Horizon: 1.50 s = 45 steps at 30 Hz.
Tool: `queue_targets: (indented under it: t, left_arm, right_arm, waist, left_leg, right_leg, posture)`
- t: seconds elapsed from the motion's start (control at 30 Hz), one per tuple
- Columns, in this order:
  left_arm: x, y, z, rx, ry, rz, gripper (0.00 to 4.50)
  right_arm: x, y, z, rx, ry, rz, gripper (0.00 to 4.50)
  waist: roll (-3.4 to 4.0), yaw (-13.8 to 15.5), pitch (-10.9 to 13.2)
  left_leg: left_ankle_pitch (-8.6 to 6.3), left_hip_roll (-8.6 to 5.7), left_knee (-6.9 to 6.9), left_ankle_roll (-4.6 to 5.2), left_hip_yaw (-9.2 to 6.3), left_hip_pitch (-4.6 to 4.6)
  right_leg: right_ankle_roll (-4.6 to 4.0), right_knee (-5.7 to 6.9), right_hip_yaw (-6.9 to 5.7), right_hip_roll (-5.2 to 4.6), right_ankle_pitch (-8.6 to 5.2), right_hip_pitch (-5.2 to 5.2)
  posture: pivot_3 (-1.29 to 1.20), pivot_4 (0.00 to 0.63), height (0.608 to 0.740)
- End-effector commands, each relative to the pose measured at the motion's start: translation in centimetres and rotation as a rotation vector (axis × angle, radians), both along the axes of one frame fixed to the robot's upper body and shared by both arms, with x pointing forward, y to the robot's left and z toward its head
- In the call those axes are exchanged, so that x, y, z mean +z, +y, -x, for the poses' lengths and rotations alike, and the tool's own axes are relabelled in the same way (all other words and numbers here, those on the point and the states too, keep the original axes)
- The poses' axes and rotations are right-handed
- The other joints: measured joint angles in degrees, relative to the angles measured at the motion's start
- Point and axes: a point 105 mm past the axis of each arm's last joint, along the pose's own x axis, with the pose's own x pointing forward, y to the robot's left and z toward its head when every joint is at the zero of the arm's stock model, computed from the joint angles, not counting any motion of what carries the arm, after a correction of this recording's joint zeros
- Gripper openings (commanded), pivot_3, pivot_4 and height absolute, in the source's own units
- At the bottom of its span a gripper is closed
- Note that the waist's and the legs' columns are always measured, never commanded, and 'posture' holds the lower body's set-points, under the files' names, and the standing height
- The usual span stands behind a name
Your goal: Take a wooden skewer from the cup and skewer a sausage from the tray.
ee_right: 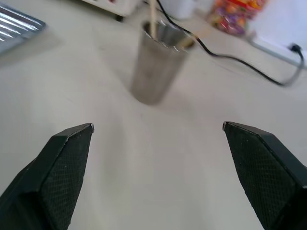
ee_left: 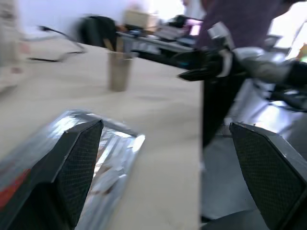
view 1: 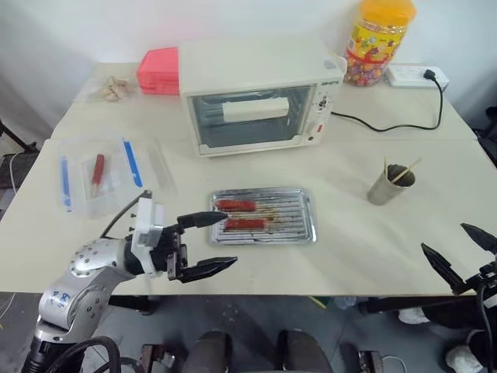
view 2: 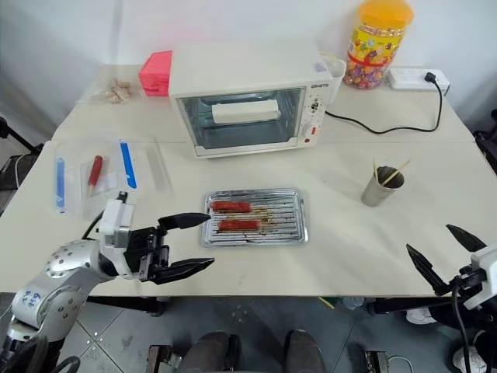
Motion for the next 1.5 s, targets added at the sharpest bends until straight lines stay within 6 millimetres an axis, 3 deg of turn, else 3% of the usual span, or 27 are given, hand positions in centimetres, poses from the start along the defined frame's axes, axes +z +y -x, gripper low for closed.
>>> queue_targets:
  t: [0.03,0.3,0.4,0.5,0.67,1.0,1.23,1.5]
  left_arm:
    - [0.9,-0.6,0.3,-0.073,-0.004,0.002,4.47]
    - [0.3,-0.1,-0.5,-0.015,-0.045,-0.023,4.47]
    - [0.1,-0.2,-0.2,-0.015,-0.042,-0.024,4.47]
    - [-0.1,-0.4,-0.1,-0.014,-0.036,-0.024,4.47]
    - [-0.1,-0.5,0.1,0.005,-0.034,-0.014,4.47]
    - [-0.1,-0.7,0.6,0.024,-0.028,-0.012,4.47]
    - [0.0,-0.6,0.5,0.046,-0.035,-0.016,4.47]
    - [-0.1,-0.5,0.5,0.06,-0.036,-0.018,4.47]
  right_arm:
    - [2.8,-0.6,-0.9,0.059,-0.046,0.013,4.5]
    - [8.3,-2.1,-5.8,0.28,0.122,0.077,4.5]
    - [11.2,-1.3,-8.8,0.351,0.232,0.136,4.5]
    - [12.5,-1.1,-11.2,0.348,0.298,0.157,4.5]
    - [12.9,0.2,-13.7,0.343,0.429,0.165,4.5]
    - [12.3,1.4,-15.8,0.281,0.536,0.306,4.5]
    - [12.0,2.7,-16.0,0.346,0.57,0.276,4.5]
    - [12.1,2.4,-15.1,0.373,0.635,0.292,4.5]
  waist:
    - [0.04,-0.5,0.0]
    - [0.18,-0.6,0.0]
    - [0.32,-0.6,0.1]
    - [0.38,-0.7,0.1]
    - [0.4,-0.5,0.1]
    - [0.45,-0.6,0.2]
    - [0.48,-0.5,0.2]
    - [0.48,-0.6,0.2]
  left_leg:
    - [0.02,-0.01,0.0,0.02,0.02,0.0]
    - [0.05,-0.02,0.05,0.1,0.18,0.09]
    - [0.05,-0.02,0.1,0.11,0.14,0.02]
    - [0.05,-0.02,0.1,0.11,0.15,-0.06]
    - [0.05,-0.08,0.04,0.07,0.0,-0.33]
    - [0.07,-0.08,0.11,0.04,0.07,-0.4]
    - [0.07,-0.09,0.13,0.04,0.08,-0.4]
    - [0.07,-0.09,0.13,0.04,0.08,-0.4]
  right_leg:
    - [0.0,0.01,-0.03,-0.01,0.0,0.0]
    - [0.03,0.0,-0.01,-0.02,0.01,0.01]
    - [0.03,-0.08,-0.04,-0.05,0.01,-0.01]
    - [0.02,-0.19,-0.03,-0.06,0.01,-0.14]
    - [0.0,-0.17,-0.1,-0.09,0.0,-0.24]
    - [0.01,-0.02,-0.21,-0.06,0.0,-0.35]
    - [0.01,0.03,-0.19,-0.07,0.0,-0.38]
    - [0.01,0.02,-0.19,-0.06,0.0,-0.37]
  posture:
    - [0.0,0.15,0.74]
    - [0.0,0.15,0.74]
    - [0.0,0.15,0.74]
    - [0.0,0.15,0.74]
    - [0.0,0.15,0.74]
    - [0.0,0.15,0.74]
    - [0.0,0.15,0.74]
    - [0.0,0.15,0.74]
